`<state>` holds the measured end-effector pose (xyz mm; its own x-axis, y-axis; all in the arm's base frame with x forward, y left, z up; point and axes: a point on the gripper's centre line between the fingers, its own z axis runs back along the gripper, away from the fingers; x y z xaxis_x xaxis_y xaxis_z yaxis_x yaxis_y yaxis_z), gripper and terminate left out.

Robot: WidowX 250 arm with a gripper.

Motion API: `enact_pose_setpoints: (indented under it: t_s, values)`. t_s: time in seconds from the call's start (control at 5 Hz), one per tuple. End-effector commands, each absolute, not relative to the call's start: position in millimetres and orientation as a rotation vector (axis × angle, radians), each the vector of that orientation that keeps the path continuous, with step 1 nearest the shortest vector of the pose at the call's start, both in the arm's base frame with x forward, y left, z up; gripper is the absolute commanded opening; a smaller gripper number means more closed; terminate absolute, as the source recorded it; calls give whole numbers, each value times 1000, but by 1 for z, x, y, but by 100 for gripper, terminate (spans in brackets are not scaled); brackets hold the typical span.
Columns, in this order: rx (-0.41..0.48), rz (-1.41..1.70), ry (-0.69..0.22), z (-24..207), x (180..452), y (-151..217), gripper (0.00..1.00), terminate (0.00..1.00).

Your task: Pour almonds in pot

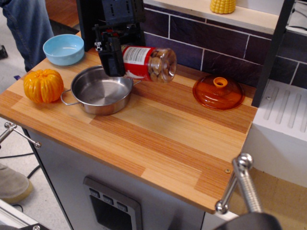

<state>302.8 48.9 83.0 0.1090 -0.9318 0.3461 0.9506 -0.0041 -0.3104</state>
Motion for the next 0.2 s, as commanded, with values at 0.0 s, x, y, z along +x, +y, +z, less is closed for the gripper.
enact_pose_setpoints:
  t_s: [0.0]
  values:
    - [-558, -1499, -165, 106, 300, 56, 0, 100]
